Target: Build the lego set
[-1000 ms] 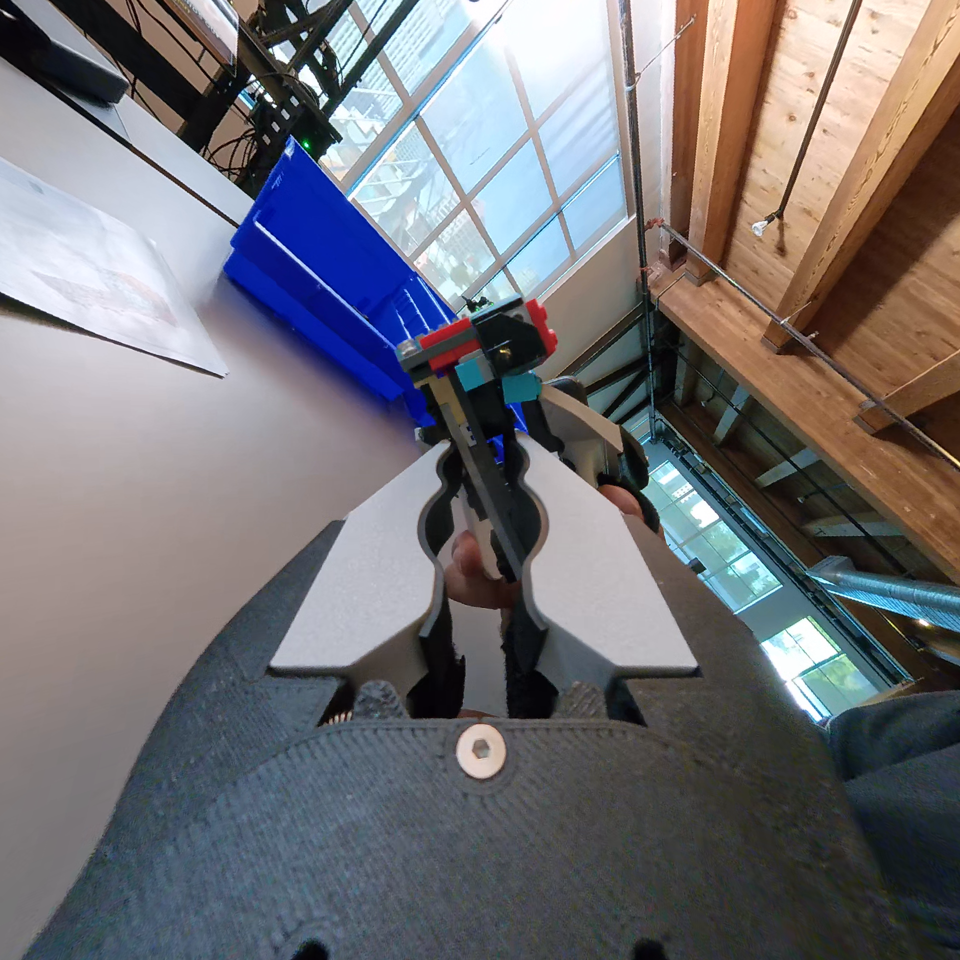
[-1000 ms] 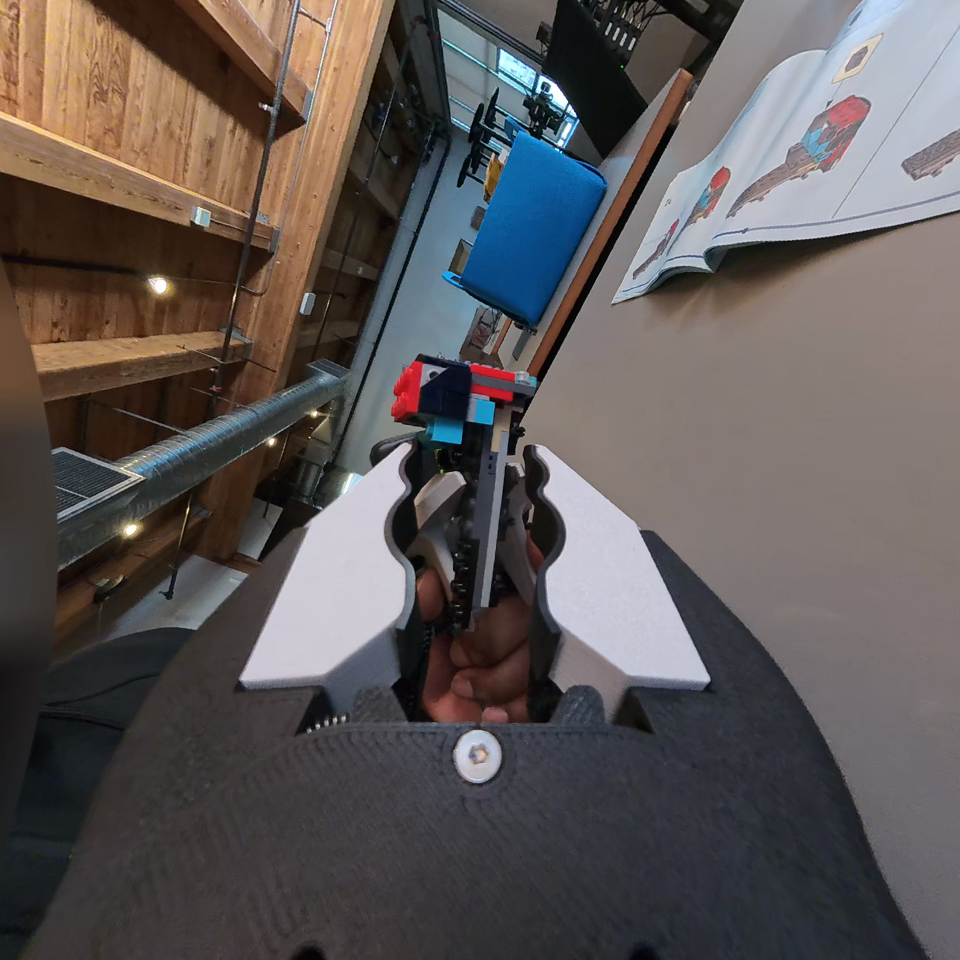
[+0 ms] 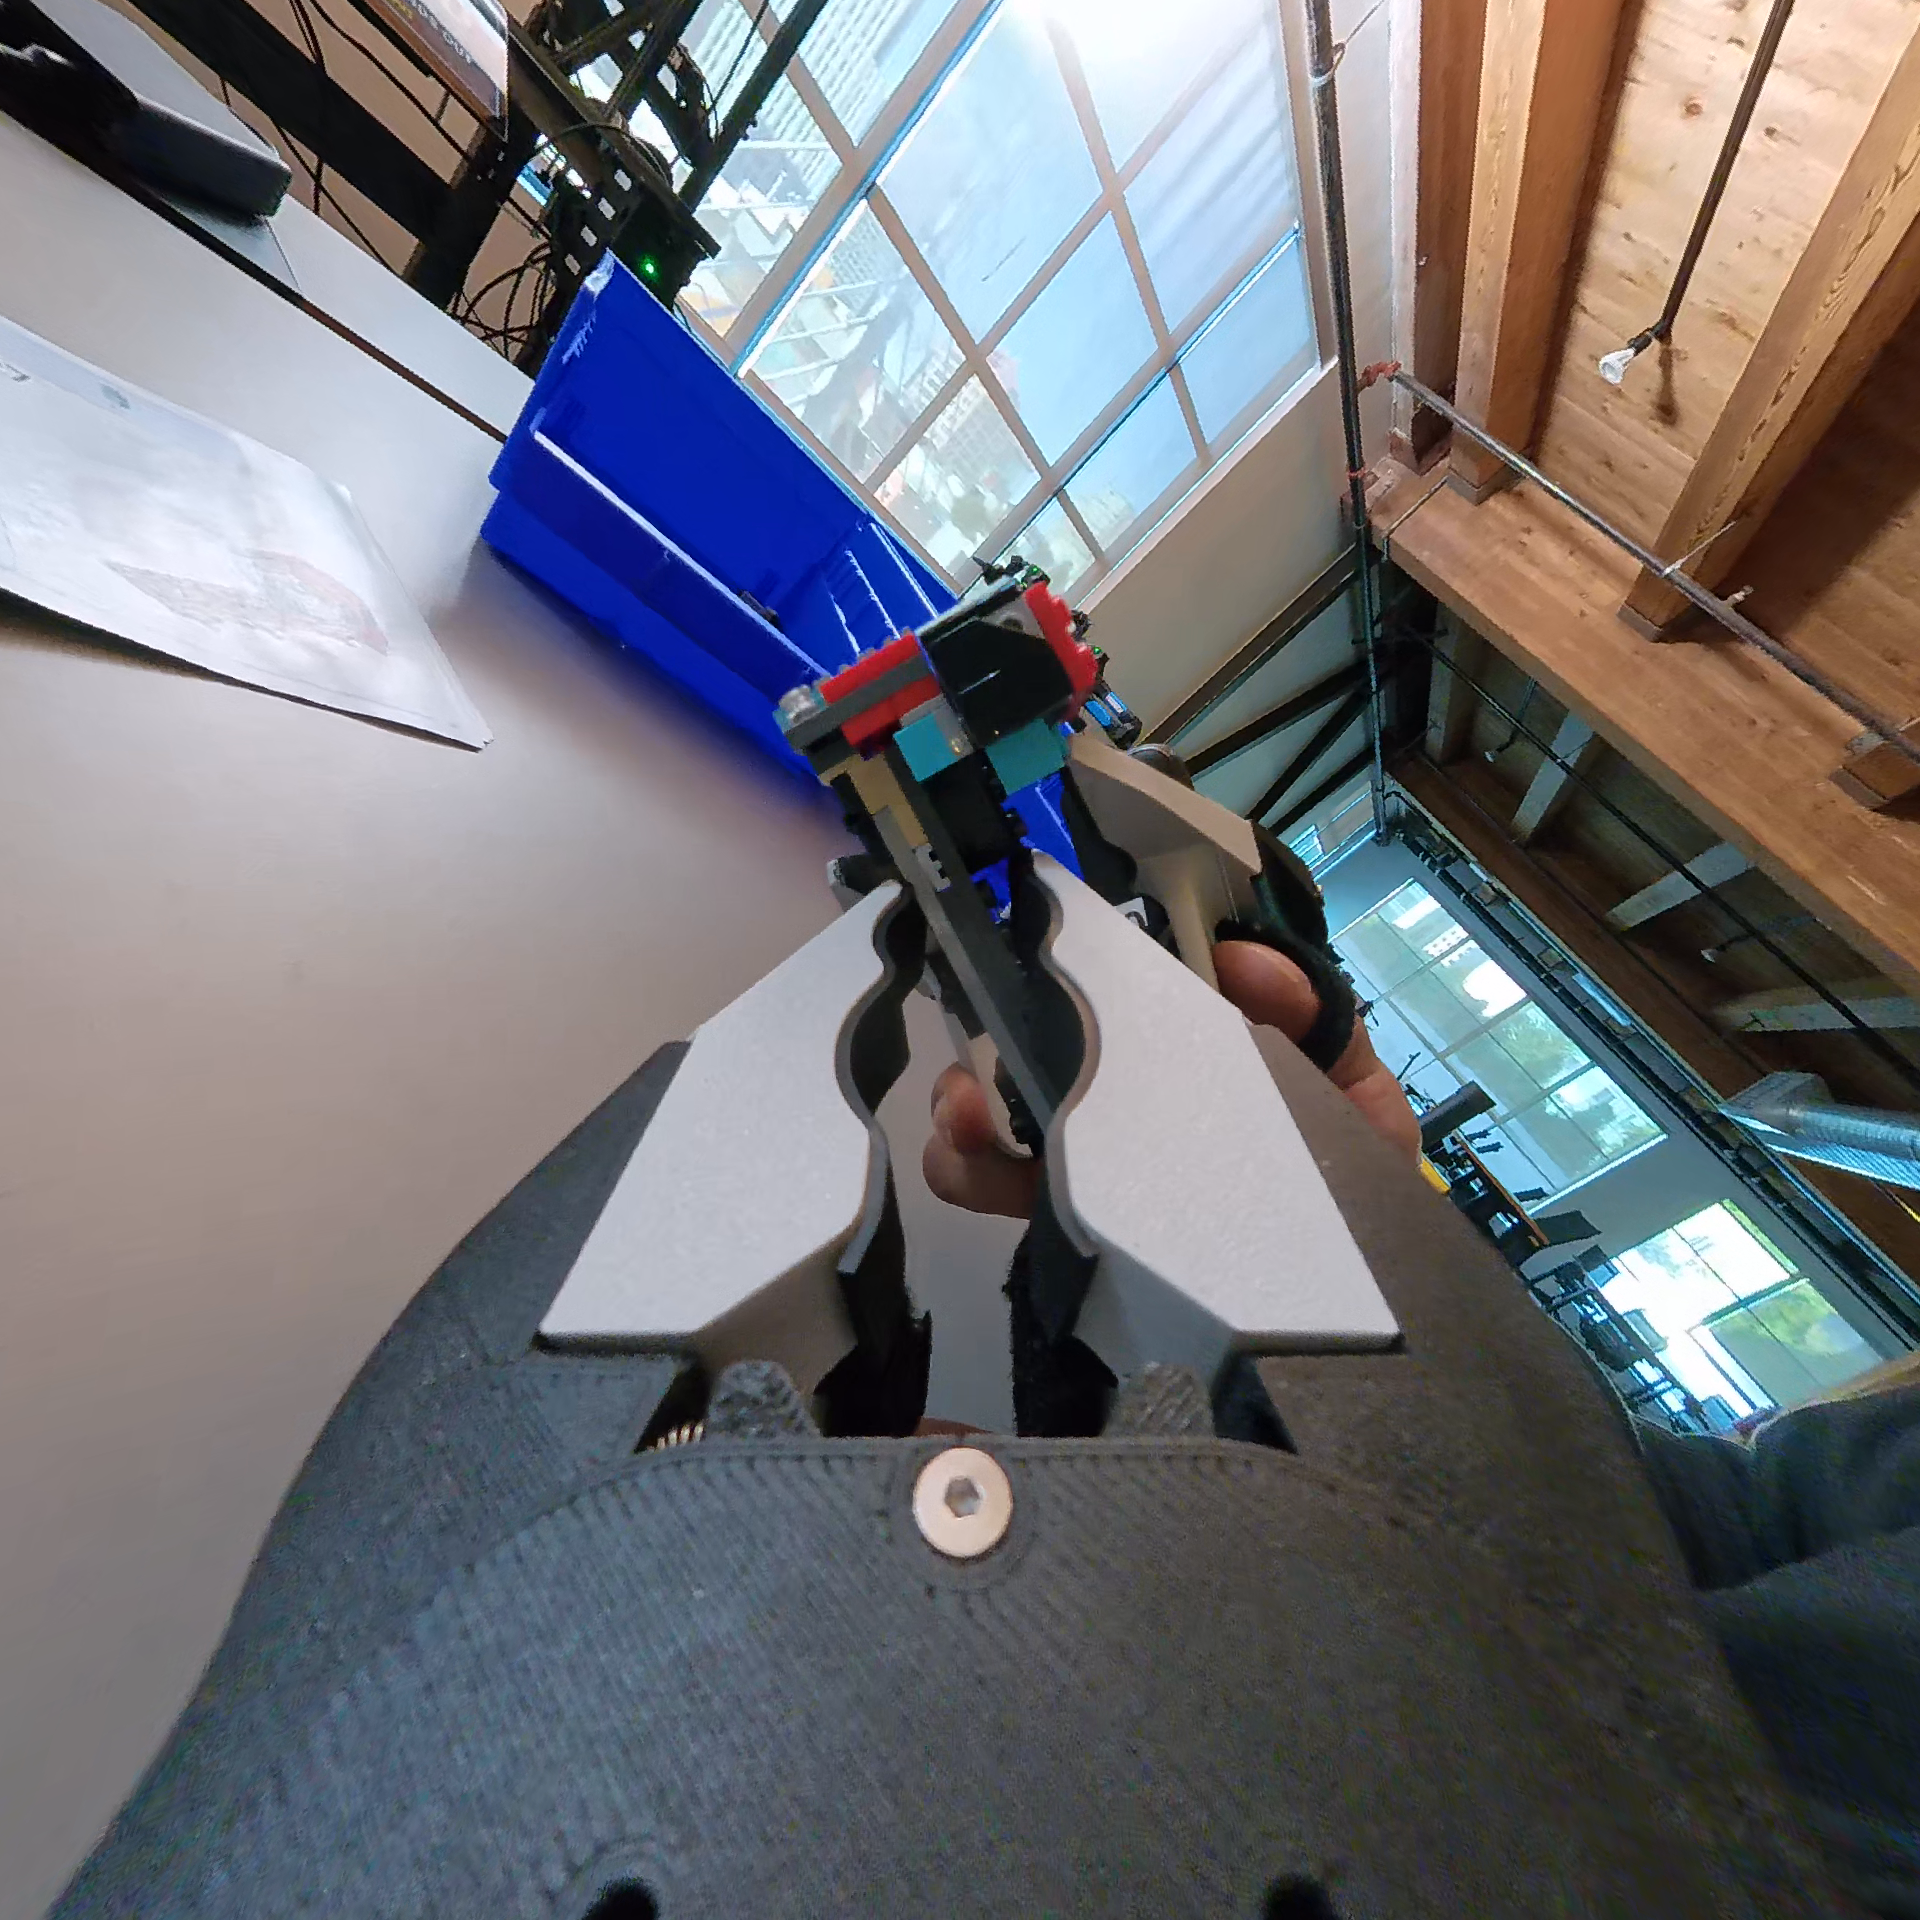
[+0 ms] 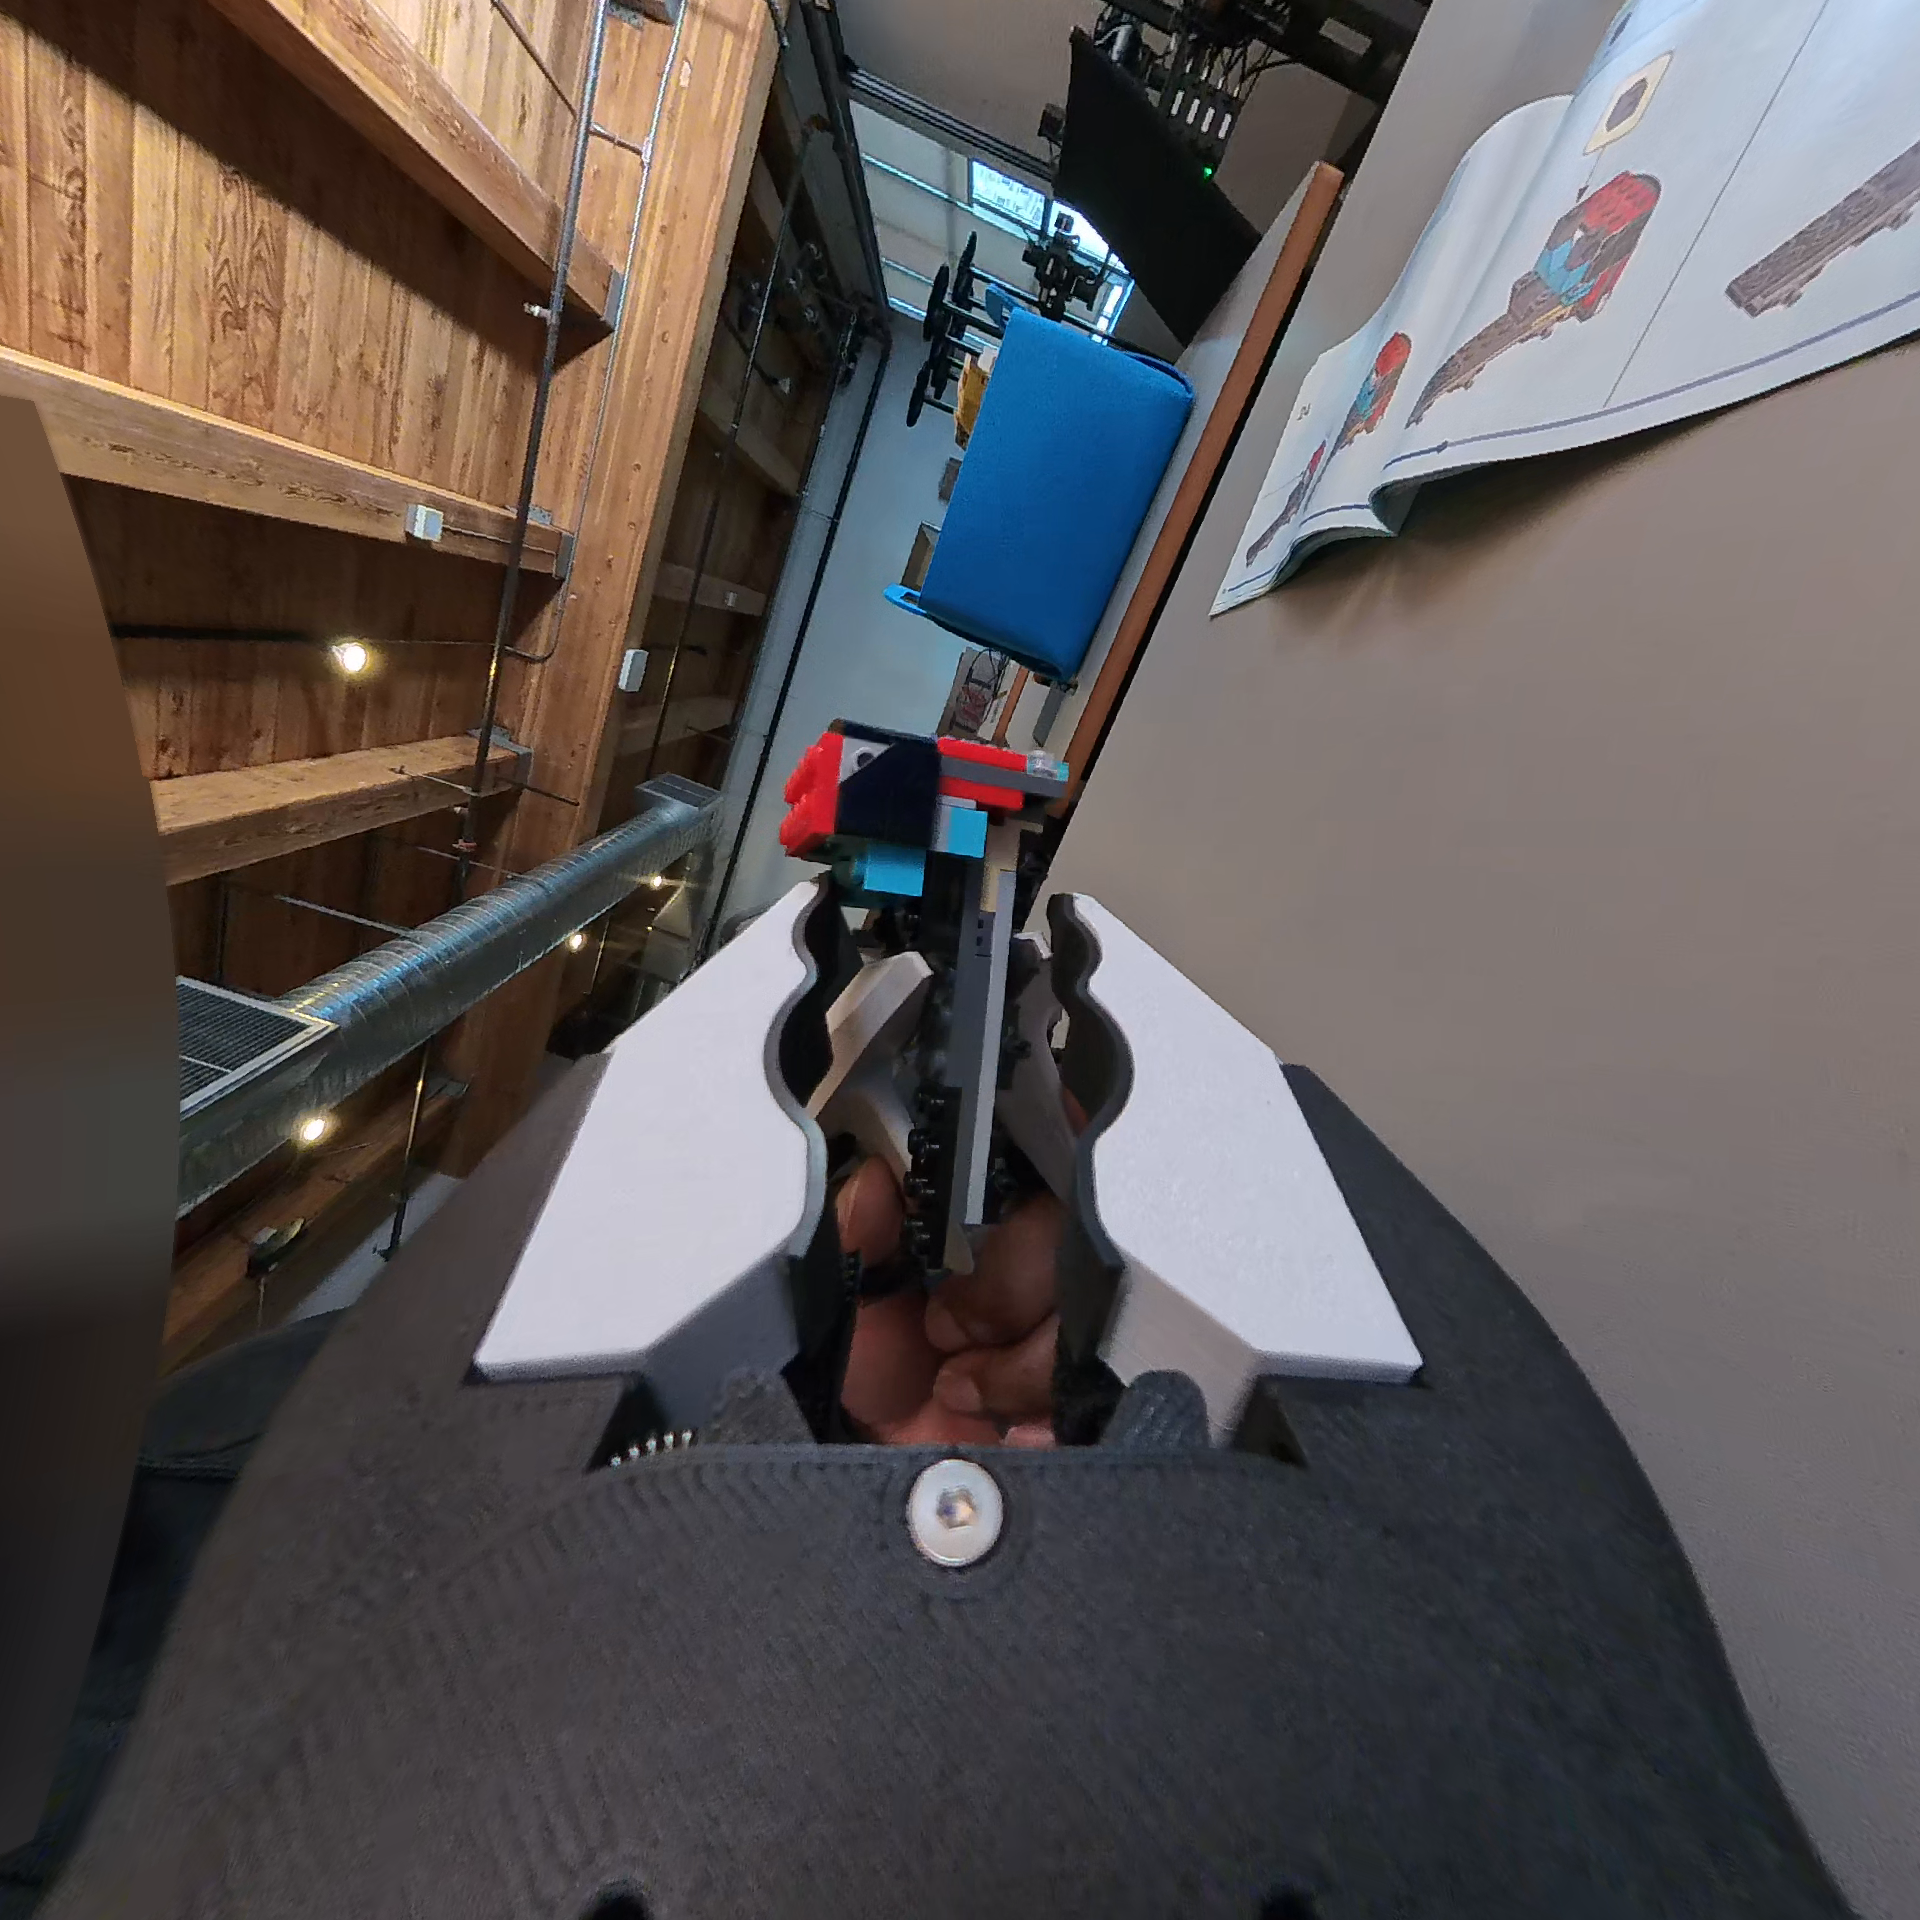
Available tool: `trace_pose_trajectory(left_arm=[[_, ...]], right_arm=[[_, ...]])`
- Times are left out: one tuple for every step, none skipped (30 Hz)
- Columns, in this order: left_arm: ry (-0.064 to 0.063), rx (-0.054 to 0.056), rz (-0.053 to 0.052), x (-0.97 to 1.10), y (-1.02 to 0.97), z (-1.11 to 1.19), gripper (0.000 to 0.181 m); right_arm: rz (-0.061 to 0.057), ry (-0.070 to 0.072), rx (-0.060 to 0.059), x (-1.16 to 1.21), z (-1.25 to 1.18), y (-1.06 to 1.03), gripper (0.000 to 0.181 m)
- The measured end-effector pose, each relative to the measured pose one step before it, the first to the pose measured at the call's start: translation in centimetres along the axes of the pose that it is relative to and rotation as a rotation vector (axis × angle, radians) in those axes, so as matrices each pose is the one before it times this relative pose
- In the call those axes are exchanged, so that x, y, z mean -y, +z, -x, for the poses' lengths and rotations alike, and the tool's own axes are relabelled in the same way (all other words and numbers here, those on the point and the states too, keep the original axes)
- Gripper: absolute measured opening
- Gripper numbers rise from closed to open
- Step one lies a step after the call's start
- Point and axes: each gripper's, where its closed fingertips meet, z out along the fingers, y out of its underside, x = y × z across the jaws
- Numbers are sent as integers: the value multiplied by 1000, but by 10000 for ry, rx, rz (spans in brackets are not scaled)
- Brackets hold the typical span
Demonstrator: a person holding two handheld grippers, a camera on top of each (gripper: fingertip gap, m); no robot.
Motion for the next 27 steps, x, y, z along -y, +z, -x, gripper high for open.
trace_pose_trajectory(left_arm=[[-2, 12, 24, -34, 19, 20, 18], [4, 8, 18, -34, 22, 8, 18], [3, 0, 12, -11, 7, -4, 18], [0, 1, 11, -13, 14, 6, 18], [-2, 3, 11, -17, 6, 3, 19], [-3, 10, 5, -5, 18, 16, 19], [-10, 11, 3, -1, -1, 24, 19], [-19, 0, 2, -1, -8, 16, 19], [-21, -8, 6, 3, -9, 14, 19], [-16, -7, 8, -4, 3, 1, 19], [-11, -7, 12, -15, 7, 0, 18], [-4, -1, 15, -28, 24, 6, 18], [-4, 2, 15, -18, 11, 5, 19], [-5, 4, 18, -31, 23, 13, 19], [-12, 4, 16, -23, 18, 14, 19], [-13, 3, 12, -11, 14, 16, 19], [-9, 2, 9, -12, 8, 13, 19], [-7, -7, 2, 1, 6, -10, 19], [-5, -12, -1, 0, -6, -8, 19], [-8, -15, 3, -1, 5, -22, 19], [-22, -21, 9, -2, 3, -6, 19], [-38, -20, 7, 15, 13, -1, 19], [-56, -45, -22, 48, -2, -4, 19], [-107, -113, -52, 114, -36, -50, 18], [-142, -139, -59, 141, -61, -61, 17], [-73, -72, -74, 155, -59, -26, 16], [24, -17, -85, 166, -70, -11, 16]], right_arm=[[-8, -12, -49, 3, -51, -15, 39], [-9, -3, -24, 10, -22, -14, 39], [-6, 24, -18, 8, -18, -16, 38], [-4, 19, -10, 3, -9, -8, 38], [-15, 28, -5, 19, -28, -11, 39], [-30, 31, -4, 17, -27, 6, 39], [-30, 13, 3, 18, -21, 16, 39], [-20, 16, 5, 3, -16, 19, 39], [-17, 7, 0, -3, -16, -3, 39], [-12, -4, 0, 1, -18, 6, 38], [-3, -4, -6, 8, -10, -17, 38], [-9, 11, -6, 9, -19, -15, 38], [-4, 5, -6, 1, -24, -19, 38], [-3, -1, -25, 4, -45, -19, 38], [-15, 22, -11, 14, -27, -11, 38], [-12, 16, -7, 8, -26, -4, 38], [-2, 9, -4, 8, -12, 2, 38], [7, 1, 3, -9, 6, -5, 38], [14, -24, 2, -8, 23, 3, 38], [25, -25, 0, -4, 12, -1, 38], [28, -47, -5, -2, 10, -3, 38], [15, -79, -9, -8, 10, 23, 39], [15, -105, 30, -38, 88, 50, 39], [29, -107, 51, -32, 149, 45, 39], [47, -127, 27, -29, 165, 38, 40], [37, -139, -48, -11, 49, -35, 43], [-43, -133, -3, 132, 92, -118, 49]])
